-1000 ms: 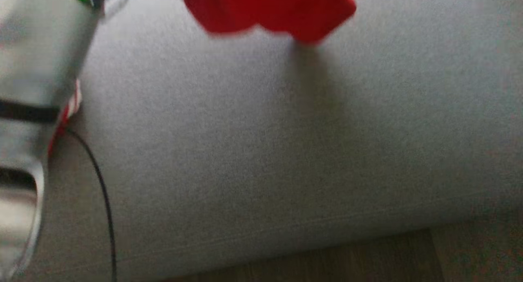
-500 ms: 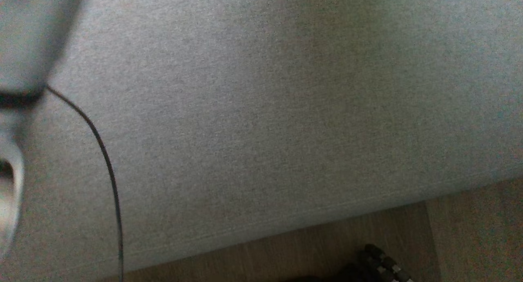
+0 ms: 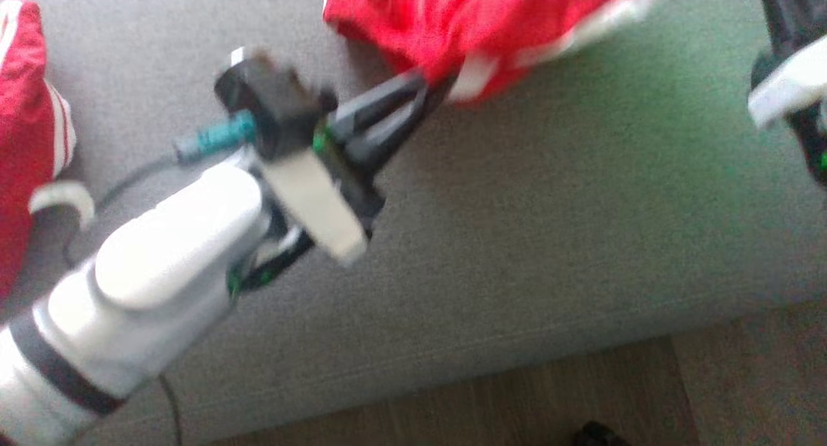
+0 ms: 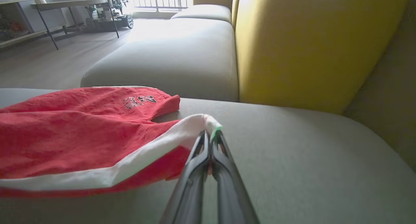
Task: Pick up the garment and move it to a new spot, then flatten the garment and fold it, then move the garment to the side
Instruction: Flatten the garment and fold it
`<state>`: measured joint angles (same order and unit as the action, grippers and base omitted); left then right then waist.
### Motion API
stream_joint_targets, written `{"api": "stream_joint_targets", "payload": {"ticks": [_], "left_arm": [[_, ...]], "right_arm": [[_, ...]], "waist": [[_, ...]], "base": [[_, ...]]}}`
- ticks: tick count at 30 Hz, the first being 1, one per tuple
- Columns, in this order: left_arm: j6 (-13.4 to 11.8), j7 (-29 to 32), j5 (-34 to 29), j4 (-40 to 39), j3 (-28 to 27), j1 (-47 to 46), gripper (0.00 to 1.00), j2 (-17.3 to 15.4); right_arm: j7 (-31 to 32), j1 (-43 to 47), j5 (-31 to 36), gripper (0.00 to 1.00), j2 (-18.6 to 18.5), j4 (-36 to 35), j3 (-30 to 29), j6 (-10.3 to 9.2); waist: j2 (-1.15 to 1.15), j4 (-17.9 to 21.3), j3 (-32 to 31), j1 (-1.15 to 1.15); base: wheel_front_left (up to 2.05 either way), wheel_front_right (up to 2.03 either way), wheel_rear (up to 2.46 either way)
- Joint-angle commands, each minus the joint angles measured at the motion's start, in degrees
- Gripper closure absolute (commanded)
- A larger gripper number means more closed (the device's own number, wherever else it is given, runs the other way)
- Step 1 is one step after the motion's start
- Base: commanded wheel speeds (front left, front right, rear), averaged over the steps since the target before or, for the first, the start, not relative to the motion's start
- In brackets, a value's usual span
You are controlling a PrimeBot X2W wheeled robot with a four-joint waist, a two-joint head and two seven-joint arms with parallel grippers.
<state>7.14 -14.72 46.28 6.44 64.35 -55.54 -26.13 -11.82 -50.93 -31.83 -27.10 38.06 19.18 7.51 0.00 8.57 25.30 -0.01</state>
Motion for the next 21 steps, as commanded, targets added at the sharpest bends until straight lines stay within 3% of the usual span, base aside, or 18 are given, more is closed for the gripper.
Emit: {"api": "stream_joint_targets", "payload": {"ticks": [1,6,14,18,21], "left_arm": [[0.3,-0.3,-1.6,-3.0,-1.2,1.4,1.00,-3.2],[0.3,-0.3,-5.5,-7.7,-0.3,8.0,1.00,-5.6],[0.3,-0.3,-6.7,-11.9,2.8,15.1,1.00,-7.6],[0.3,-0.3,-4.1,-13.1,0.8,18.7,1.00,-6.2],[0.3,-0.3,-1.2,-13.3,-2.0,21.1,1.00,-3.3]], "right_arm": [[0.4,6.4,0.4,1.00,-2.3,-5.2,-2.2,-0.02],[2.2,20.6,3.4,1.00,-2.9,-16.6,-9.6,-0.02],[8.0,38.4,8.6,1.00,1.3,-32.9,-22.2,-0.02],[12.4,44.8,10.9,1.00,3.9,-41.7,-26.9,-0.02],[15.2,46.2,12.1,1.00,5.2,-46.0,-29.1,-0.02]], "waist": [[0.00,0.2,-2.6,0.01],[0.00,0.4,-5.3,0.01],[0.00,-0.4,-7.8,0.01],[0.00,-1.4,-8.1,0.01],[0.00,-2.6,-7.5,0.01]], "base": [[0.00,0.00,0.00],[0.00,0.00,0.00],[0.00,0.00,0.00],[0.00,0.00,0.00],[0.00,0.00,0.00]]}}
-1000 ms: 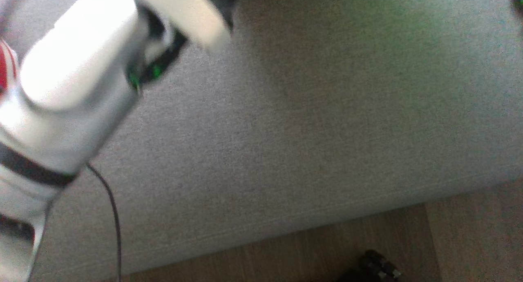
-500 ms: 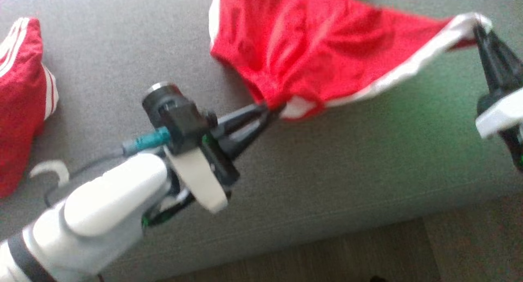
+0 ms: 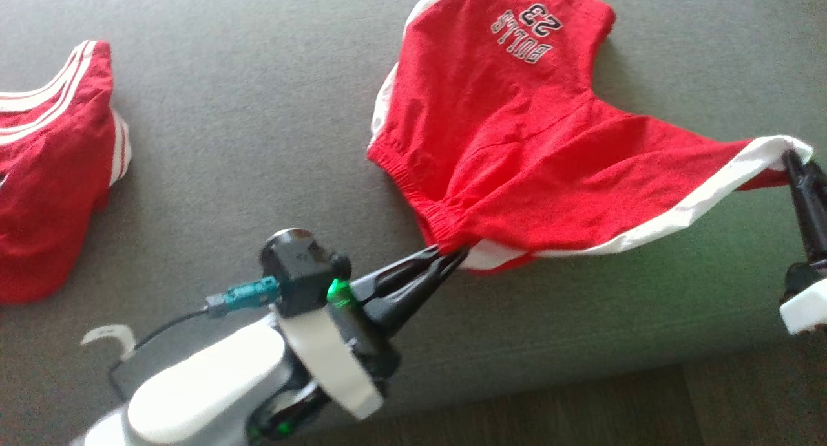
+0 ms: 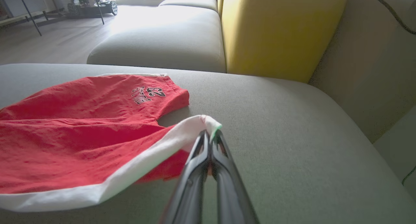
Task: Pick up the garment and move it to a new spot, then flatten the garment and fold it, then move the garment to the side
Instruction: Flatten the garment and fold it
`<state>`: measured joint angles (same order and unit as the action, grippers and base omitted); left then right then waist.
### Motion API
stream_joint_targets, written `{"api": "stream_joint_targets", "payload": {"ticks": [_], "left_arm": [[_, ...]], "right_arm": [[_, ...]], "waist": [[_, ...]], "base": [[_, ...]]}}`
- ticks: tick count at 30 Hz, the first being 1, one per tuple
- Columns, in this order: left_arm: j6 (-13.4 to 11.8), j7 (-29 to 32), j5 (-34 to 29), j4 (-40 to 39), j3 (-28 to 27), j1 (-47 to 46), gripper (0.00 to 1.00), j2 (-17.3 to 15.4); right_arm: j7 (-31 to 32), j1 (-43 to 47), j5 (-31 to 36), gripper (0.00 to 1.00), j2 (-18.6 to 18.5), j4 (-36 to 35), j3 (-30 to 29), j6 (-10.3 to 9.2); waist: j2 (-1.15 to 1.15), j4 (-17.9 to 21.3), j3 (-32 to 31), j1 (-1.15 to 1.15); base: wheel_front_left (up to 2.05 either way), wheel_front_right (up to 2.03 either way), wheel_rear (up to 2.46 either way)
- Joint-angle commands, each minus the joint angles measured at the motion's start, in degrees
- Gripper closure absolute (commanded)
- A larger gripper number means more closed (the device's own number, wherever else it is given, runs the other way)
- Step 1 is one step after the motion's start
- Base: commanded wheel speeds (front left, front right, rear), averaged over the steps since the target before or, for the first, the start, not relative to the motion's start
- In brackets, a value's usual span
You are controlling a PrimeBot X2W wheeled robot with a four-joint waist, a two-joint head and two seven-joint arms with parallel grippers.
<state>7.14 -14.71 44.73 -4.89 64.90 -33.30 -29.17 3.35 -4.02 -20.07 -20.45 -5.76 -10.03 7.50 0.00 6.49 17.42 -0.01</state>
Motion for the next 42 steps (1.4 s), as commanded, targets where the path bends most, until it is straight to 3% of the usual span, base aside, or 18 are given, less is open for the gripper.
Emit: {"api": "stream_joint_targets", "payload": {"ticks": [1,13,21,31,42], "left_arm": [[0.3,-0.3,1.6,-2.0,-3.5,-0.6,1.00,0.9],[0.3,-0.3,24.8,0.6,-13.5,2.2,1.00,12.5],[0.4,-0.3,34.7,6.3,-18.4,2.7,1.00,18.7],[0.4,-0.3,35.2,12.8,-27.4,1.2,1.00,25.1],[0.4,-0.3,37.0,13.1,-30.2,-0.8,1.00,26.3]], "right_arm": [[0.9,-0.7,0.9,1.00,-1.3,-3.1,-0.2,-0.01],[11.3,-13.8,8.2,1.00,-4.2,-3.7,-3.7,-0.01],[13.4,-28.5,9.0,1.00,-7.1,7.6,2.8,-0.01],[9.9,-49.9,12.9,1.00,-8.8,26.9,14.0,-0.01],[4.5,-62.8,15.9,1.00,-7.1,42.3,21.8,-0.01]], "waist": [[0.00,-1.1,0.7,0.01],[0.00,-8.0,6.3,0.01],[0.00,-10.9,9.6,0.01],[0.00,-13.8,14.5,0.01],[0.00,-15.3,17.6,0.01]], "base": [[0.00,0.00,0.00],[0.00,0.00,0.00],[0.00,0.00,0.00],[0.00,0.00,0.00],[0.00,0.00,0.00]]}}
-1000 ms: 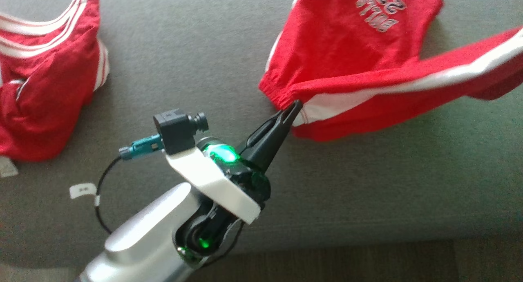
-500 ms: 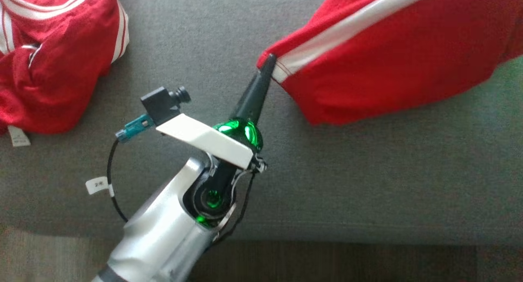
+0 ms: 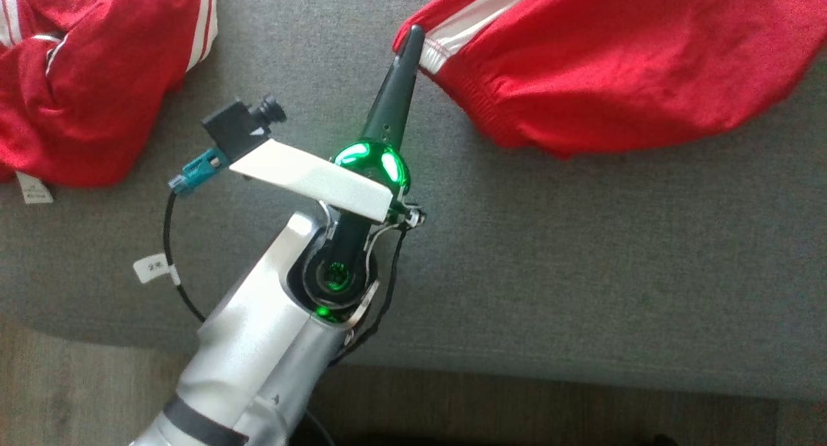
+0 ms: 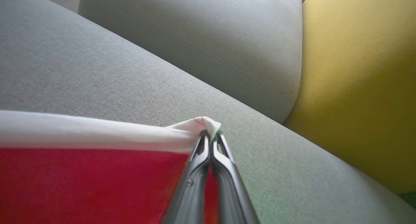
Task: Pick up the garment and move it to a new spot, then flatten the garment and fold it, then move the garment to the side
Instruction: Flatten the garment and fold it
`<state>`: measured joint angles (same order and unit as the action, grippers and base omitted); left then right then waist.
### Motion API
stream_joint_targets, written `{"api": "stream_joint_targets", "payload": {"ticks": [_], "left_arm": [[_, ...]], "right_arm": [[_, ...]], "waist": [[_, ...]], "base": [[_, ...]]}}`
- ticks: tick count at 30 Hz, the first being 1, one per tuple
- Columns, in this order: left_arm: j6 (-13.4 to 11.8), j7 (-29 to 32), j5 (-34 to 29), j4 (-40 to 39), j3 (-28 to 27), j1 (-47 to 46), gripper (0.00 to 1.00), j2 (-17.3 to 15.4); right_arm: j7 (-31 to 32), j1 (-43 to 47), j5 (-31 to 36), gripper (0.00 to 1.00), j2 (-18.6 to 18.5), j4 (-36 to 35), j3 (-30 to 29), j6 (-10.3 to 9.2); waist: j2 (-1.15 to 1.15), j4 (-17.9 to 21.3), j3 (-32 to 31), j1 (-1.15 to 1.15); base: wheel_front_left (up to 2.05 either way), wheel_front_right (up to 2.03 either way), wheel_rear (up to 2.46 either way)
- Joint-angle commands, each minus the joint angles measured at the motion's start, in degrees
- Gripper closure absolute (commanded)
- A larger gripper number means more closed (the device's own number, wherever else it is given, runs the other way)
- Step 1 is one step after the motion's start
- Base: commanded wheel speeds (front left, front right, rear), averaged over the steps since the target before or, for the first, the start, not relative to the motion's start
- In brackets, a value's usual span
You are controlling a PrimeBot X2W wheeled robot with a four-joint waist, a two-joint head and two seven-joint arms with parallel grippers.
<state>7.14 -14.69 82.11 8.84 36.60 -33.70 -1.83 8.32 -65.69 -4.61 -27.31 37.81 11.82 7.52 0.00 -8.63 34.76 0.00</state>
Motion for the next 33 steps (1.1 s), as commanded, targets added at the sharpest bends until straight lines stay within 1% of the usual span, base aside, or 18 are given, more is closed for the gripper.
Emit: {"api": "stream_joint_targets", "payload": {"ticks": [1,6,7,8,9,10,11,12,15,16,20,22,23,25,28,33], "left_arm": [[0.4,-0.3,-0.4,-0.9,-1.8,-0.6,1.00,-1.1],[0.4,-0.3,-2.4,-0.5,-1.2,-1.2,1.00,-1.1],[0.4,-0.3,-3.1,0.0,-1.2,-1.3,1.00,-1.1],[0.4,-0.3,-3.6,0.5,-1.3,-1.2,0.89,-1.1],[0.4,-0.3,-4.1,1.1,-1.3,-1.2,0.71,-1.1],[0.4,-0.3,-4.9,1.6,-1.3,-1.2,0.58,-1.1],[0.4,-0.3,-5.7,1.8,-1.3,-1.1,0.31,-1.1],[0.4,-0.3,-6.8,2.0,-1.4,-1.0,0.00,-1.1],[0.4,-0.3,-13.3,2.5,-2.7,-0.1,0.00,-1.1],[0.4,-0.3,-16.9,2.9,-3.8,0.4,0.00,-1.1],[0.3,-0.3,-30.3,1.8,-8.2,4.0,0.00,-1.1],[-0.8,-0.3,-36.1,0.5,-8.9,6.0,0.00,-1.1],[-2.1,-0.3,-40.1,-1.4,-8.6,7.9,0.00,-1.1],[-3.4,-0.3,-43.5,-3.5,-7.8,9.5,0.00,-1.1],[-4.5,-0.3,-46.8,-6.3,-6.0,11.2,0.00,-1.1],[-5.7,-0.3,-49.0,-9.4,-3.5,12.9,0.00,-1.1]], "right_arm": [[-1.2,-1.9,0.7,1.00,-0.1,0.0,0.4,-0.03],[-5.6,-4.5,1.6,1.00,1.0,5.7,1.3,-0.03],[-6.7,-4.6,1.8,0.82,1.3,6.7,1.2,-0.03],[-8.0,-4.7,2.0,0.30,1.6,7.7,0.8,-0.03],[-9.2,-4.6,2.1,0.00,1.9,8.5,0.3,-0.03],[-10.3,-4.4,2.1,0.00,2.2,9.4,-0.2,-0.03],[-11.4,-4.1,1.6,0.00,2.5,10.2,-0.8,-0.03],[-12.4,-3.8,0.9,0.00,2.9,10.9,-1.5,-0.03],[-14.2,-2.1,-1.7,0.00,3.5,12.0,-2.7,-0.03],[-14.2,-1.3,-2.8,0.00,3.7,12.3,-2.6,-0.03],[-10.9,2.5,-9.2,0.00,4.5,12.8,-1.9,-0.03],[-8.6,4.4,-11.6,0.00,4.2,12.8,-1.3,-0.03],[-6.7,5.8,-13.6,0.00,3.9,12.8,-0.9,-0.03],[-5.1,6.6,-15.7,0.00,3.7,13.0,-1.2,-0.03],[-4.2,6.8,-16.9,0.00,2.8,13.3,-1.3,-0.03],[-2.5,6.7,-17.3,0.00,2.5,15.2,-1.5,-0.03]], "waist": [[0.00,-0.3,0.5,0.00],[0.00,-0.4,0.5,0.00],[0.00,-0.4,0.4,0.00],[0.00,-0.3,0.2,0.00],[0.00,-0.2,-0.1,0.00],[0.00,-0.2,-0.4,0.00],[0.00,-0.1,-0.8,0.00],[0.00,0.0,-1.3,0.00],[0.00,0.5,-2.9,0.00],[0.00,0.7,-3.5,0.00],[0.00,1.8,-5.7,0.00],[0.00,2.1,-6.5,0.00],[0.00,2.1,-7.0,0.00],[0.00,1.7,-7.1,0.00],[0.00,0.6,-6.9,0.00],[0.00,-1.1,-6.6,0.00]], "base": [[0.00,0.00,0.00],[0.00,0.00,0.00],[0.00,0.00,0.00],[0.00,0.00,0.00],[0.00,0.00,0.00],[0.00,0.00,0.00],[0.00,0.00,0.00],[0.00,0.00,0.00],[0.00,0.00,0.00],[0.00,0.00,0.00],[0.00,0.00,0.00],[0.00,0.00,0.00],[0.00,0.00,0.00],[0.00,0.00,0.00],[0.00,0.00,0.00],[0.00,0.00,0.00]]}}
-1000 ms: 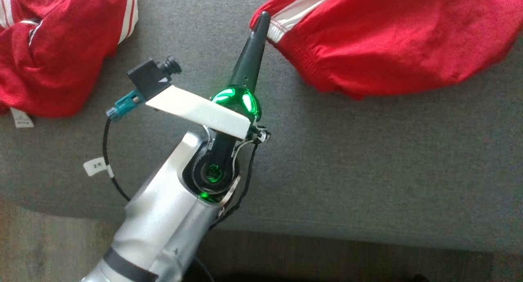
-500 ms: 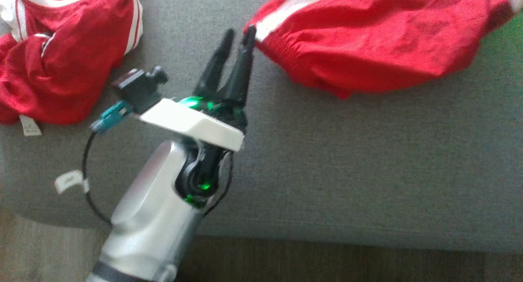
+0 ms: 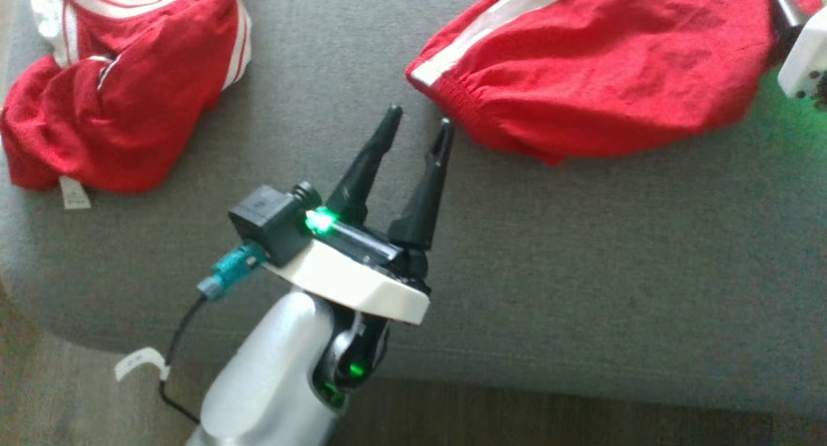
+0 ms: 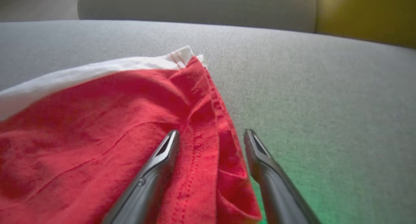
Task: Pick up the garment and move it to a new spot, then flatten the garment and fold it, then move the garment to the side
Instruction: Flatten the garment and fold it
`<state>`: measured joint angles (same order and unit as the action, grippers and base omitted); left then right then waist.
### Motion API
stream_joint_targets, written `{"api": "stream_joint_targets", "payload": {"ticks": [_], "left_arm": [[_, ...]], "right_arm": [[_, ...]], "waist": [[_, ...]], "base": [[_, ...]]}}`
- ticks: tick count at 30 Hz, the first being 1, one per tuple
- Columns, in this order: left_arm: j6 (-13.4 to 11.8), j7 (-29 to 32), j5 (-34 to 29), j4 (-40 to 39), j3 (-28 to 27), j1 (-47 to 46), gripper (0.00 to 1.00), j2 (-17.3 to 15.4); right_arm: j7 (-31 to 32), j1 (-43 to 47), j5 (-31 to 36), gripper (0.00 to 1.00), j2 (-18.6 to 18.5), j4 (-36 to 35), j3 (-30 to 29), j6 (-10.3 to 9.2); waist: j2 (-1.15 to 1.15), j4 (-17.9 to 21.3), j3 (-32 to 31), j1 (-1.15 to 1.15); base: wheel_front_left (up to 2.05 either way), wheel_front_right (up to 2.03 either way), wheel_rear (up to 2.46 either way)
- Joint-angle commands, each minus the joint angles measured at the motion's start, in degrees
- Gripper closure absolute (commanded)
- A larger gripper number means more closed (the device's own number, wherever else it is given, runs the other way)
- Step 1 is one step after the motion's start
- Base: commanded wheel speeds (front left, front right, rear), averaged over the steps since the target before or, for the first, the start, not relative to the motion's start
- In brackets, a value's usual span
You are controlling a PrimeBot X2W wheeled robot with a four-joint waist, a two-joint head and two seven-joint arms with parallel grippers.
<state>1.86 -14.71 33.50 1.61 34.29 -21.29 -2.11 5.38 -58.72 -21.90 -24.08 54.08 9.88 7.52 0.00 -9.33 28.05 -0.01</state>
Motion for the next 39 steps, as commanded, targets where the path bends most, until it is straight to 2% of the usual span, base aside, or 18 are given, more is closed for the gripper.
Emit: {"api": "stream_joint_targets", "payload": {"ticks": [1,6,12,13,14,19,24,33,39], "left_arm": [[-0.7,-0.3,-0.9,-2.4,-1.0,0.6,0.00,-0.8],[-1.3,-0.3,-2.6,-3.2,0.0,0.7,0.00,-0.8],[-1.7,-0.3,-2.6,-3.8,0.3,0.8,0.00,-0.8],[-1.8,-0.3,-2.6,-3.8,0.2,0.9,0.00,-0.8],[-1.9,-0.3,-2.7,-3.8,0.1,1.0,0.00,-0.8],[-1.9,-0.3,-2.9,-3.2,-0.3,1.9,0.00,-0.8],[-1.7,-0.3,-3.0,-2.6,-0.6,2.6,0.00,-0.8],[-1.8,-0.3,-3.8,-2.3,-1.6,4.3,0.00,-0.8],[-1.5,-0.3,-4.2,-2.2,-1.2,4.1,0.00,-0.8]], "right_arm": [[0.8,-0.3,0.5,0.00,-0.9,-0.5,0.7,-0.03],[1.9,-0.7,2.9,0.00,-1.2,2.9,-0.2,-0.03],[4.6,-1.8,5.0,0.00,0.6,8.1,-2.4,-0.03],[4.9,-1.9,4.9,0.58,1.0,8.6,-2.7,-0.03],[5.0,-2.0,4.6,1.00,1.4,8.9,-3.1,-0.03],[5.0,-1.5,2.6,1.00,3.0,9.6,-5.1,-0.03],[4.8,0.3,0.1,1.00,3.3,7.4,-5.5,-0.03],[6.1,6.7,-3.1,1.00,-0.5,-3.0,-6.6,-0.03],[8.2,10.7,-0.8,1.00,-3.3,-10.7,-9.2,-0.03]], "waist": [[0.00,-0.7,0.1,0.01],[0.00,-1.4,-0.1,0.01],[0.00,-1.6,-0.6,0.01],[0.00,-1.4,-0.9,0.01],[0.00,-1.2,-1.1,0.01],[0.00,1.0,-2.9,0.01],[0.00,4.1,-4.9,0.01],[0.00,10.6,-7.2,0.01],[0.00,13.2,-7.3,0.01]], "base": [[0.00,0.00,0.00],[0.00,0.00,0.00],[0.00,0.00,0.00],[0.00,0.00,0.00],[0.00,0.00,0.00],[0.00,0.00,0.00],[0.00,0.00,0.00],[0.00,0.00,0.00],[0.00,0.00,0.00]]}}
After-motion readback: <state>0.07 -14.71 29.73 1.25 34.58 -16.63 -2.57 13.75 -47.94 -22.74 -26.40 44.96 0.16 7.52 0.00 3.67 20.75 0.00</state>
